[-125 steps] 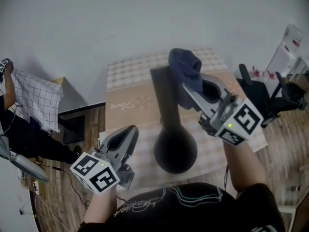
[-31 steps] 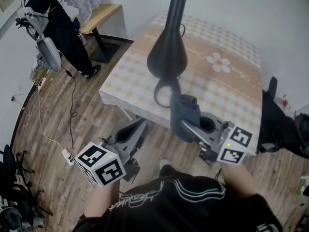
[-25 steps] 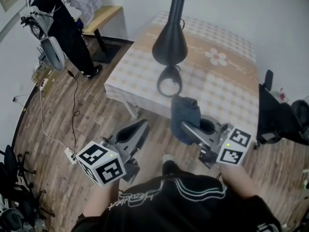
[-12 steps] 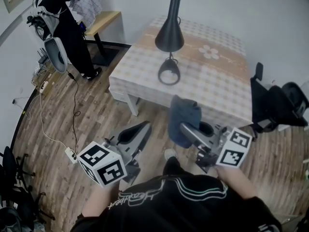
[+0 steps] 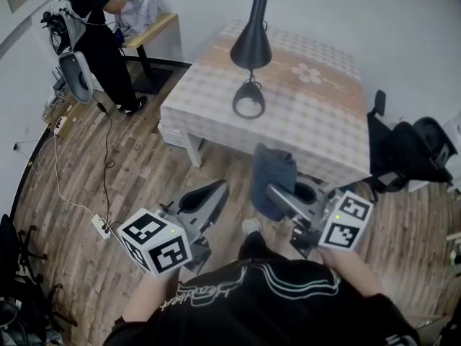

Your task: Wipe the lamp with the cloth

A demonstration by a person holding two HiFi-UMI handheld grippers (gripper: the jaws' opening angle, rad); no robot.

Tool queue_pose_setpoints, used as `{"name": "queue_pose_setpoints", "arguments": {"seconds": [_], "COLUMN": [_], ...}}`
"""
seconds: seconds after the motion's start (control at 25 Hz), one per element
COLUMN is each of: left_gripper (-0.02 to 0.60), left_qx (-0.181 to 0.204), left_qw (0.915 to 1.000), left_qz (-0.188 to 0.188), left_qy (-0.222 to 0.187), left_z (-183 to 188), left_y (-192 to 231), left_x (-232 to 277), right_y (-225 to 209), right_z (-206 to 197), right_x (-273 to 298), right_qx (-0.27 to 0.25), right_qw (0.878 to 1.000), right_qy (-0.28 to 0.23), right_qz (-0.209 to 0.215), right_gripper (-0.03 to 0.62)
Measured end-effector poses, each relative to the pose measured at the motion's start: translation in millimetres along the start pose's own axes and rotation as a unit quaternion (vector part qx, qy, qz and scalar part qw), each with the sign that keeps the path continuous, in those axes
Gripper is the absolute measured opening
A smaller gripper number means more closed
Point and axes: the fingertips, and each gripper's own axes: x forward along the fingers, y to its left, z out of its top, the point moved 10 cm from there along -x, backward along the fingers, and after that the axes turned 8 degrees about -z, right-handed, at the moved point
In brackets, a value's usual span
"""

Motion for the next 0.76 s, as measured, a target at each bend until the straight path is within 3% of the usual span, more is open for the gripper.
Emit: {"name": "queue_pose_setpoints", "arguments": {"seconds": [0.76], "left_gripper": [0.002], "left_qx": [0.011], "left_qw": [0.9998], "left_qz": [-0.011], "left_qy": [0.014], "left_z": [-14.9], "left_y": [-18.6], "left_x": [3.8], "right_y": [9.1], "right_z": [-14.6], "right_x": [-33.2], "right_qx": [0.017], "right_qw": [1.000], "right_qy": [-0.019], "right_qz": [-0.013], "right_gripper": [0.054]}}
